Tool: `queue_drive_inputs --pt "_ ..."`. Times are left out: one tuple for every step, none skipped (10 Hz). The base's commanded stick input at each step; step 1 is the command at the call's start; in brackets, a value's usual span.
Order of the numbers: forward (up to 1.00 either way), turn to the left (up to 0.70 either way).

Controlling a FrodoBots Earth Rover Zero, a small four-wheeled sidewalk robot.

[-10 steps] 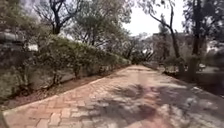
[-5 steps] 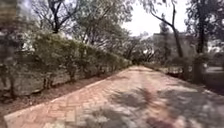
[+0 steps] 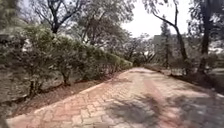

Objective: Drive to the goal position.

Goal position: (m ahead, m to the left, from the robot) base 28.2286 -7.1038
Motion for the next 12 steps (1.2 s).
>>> queue_drive_inputs --pt "0.7 0.0" --pt "0.7 -0.02" --pt "0.7 -0.17" --pt "0.7 -0.32" --pt "0.7 -0.35" --pt "0.7 -0.35" --pt "0.7 -0.35" --pt "0.7 -0.35" --pt "0.7 -0.21" --pt "0.7 -0.04" --pt "0.7 0.0" --pt "0.7 0.0"
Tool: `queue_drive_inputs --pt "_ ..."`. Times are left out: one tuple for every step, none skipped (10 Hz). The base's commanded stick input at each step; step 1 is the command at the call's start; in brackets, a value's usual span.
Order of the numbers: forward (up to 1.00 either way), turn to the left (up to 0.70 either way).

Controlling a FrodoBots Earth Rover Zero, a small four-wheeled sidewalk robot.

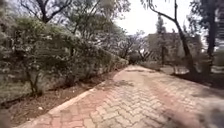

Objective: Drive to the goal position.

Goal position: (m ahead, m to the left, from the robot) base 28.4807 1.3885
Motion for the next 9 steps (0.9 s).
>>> queue_drive_inputs --pt "0.7 0.0" --pt "0.7 0.0" --pt "0.7 0.0" --pt "0.7 0.0" --pt "0.7 0.0" --pt "0.7 0.0" --pt "0.7 0.0" --pt "0.7 0.0" --pt "0.7 0.0"
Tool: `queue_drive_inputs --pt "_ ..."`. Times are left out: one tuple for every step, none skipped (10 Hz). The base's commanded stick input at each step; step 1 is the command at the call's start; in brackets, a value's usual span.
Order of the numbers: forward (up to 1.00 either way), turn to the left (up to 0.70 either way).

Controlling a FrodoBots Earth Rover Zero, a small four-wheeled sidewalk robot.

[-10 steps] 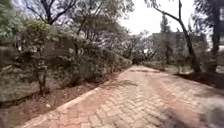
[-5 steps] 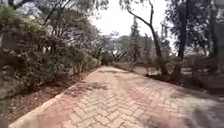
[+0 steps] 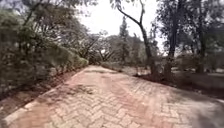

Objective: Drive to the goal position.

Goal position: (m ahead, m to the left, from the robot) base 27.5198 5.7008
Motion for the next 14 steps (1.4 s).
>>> queue_drive_inputs --pt "0.7 0.0" --pt "0.7 0.03" --pt "0.7 0.18" --pt "0.7 0.34" --pt "0.7 0.19" --pt "0.7 0.02" --pt "0.7 0.0" --pt "0.7 0.0" --pt "0.7 0.0" --pt "0.7 0.0" --pt "0.7 0.0" --pt "0.7 0.0" --pt "0.7 0.0" --pt "0.7 0.0"
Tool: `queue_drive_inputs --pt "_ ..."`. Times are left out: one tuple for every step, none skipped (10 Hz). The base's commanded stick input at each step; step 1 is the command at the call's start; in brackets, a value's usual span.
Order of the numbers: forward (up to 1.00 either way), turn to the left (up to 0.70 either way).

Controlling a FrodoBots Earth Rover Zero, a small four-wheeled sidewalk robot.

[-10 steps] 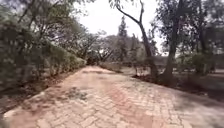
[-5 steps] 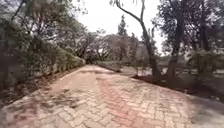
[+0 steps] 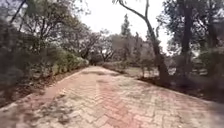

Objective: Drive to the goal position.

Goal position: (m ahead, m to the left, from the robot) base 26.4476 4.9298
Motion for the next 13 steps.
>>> queue_drive_inputs --pt "0.7 0.0" --pt "0.7 0.0" --pt "0.7 0.0" --pt "0.7 0.0" --pt "0.7 0.0" --pt "0.7 0.0" --pt "0.7 0.09" --pt "0.7 0.25" --pt "0.7 0.24" --pt "0.7 0.07" --pt "0.7 0.0" --pt "0.7 0.0" --pt "0.7 0.0"
